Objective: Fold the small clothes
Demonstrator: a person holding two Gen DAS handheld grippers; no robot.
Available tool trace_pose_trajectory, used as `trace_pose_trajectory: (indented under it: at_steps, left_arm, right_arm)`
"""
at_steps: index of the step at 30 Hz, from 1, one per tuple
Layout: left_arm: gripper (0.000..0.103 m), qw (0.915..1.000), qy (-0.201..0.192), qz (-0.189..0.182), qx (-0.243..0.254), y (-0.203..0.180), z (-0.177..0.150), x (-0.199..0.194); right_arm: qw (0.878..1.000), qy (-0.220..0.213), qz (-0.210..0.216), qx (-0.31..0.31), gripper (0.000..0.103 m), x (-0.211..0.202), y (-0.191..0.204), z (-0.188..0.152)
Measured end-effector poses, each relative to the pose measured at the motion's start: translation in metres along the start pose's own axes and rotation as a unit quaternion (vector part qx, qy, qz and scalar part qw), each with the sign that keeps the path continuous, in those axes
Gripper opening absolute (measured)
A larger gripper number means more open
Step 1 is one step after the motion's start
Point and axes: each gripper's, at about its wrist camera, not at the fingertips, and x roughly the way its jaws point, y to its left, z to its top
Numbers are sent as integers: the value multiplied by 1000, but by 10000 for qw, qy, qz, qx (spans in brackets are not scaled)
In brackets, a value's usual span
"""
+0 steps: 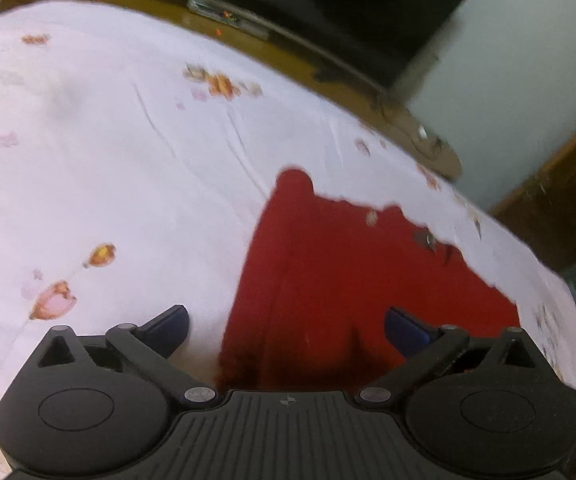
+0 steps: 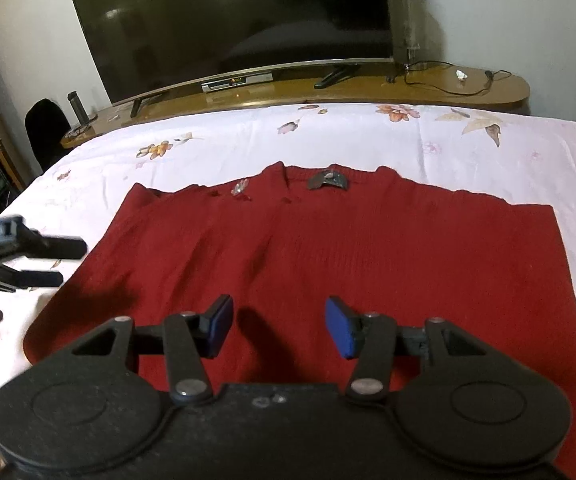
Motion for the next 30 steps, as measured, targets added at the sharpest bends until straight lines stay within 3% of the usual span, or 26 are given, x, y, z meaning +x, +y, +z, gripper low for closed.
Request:
trace_pose_trajectory:
  at_steps: [2,6,9,13,16,19,21,24,30]
  left_arm:
    - [103,9998,128,18,132,2,-3,7]
    - [100,9995,21,-172,250,2,-8,9]
    - [39,9994,56,-289,179,3,-10,13]
    - [21,9988,12,-470,-143,9,-12,15]
    - [18,9990,-119,-417,132,-6,-15,10]
    - [18,9964,-333,-761,178,-27,-8,-5]
    - [18,9936,-402,-962,433,-51,-3,-13]
    - [18,9868,-432,-1351,781,-94,5,-20]
    - [18,9734,-240,-1876,1296,-176,6,4]
  right_arm:
    - [10000,15,3,11,51,1,-1,-1]
    - [10000,33,0,42,51,0,-3,-1]
    - [10000,38,-33,16,51,0,-3,-1]
    - [10000,28,-80,35,50,-1,-7,0]
    - [9999,-11,-153,-28,49,-2,-7,2]
    - [9992,-32,-384,-114,49,-1,-8,2]
    - [9976,300,-566,-268,50,13,-8,-3]
    - [9955,278,-645,-633,50,16,-2,-9]
    - [9985,-89,-54,542,50,-23,-49,2]
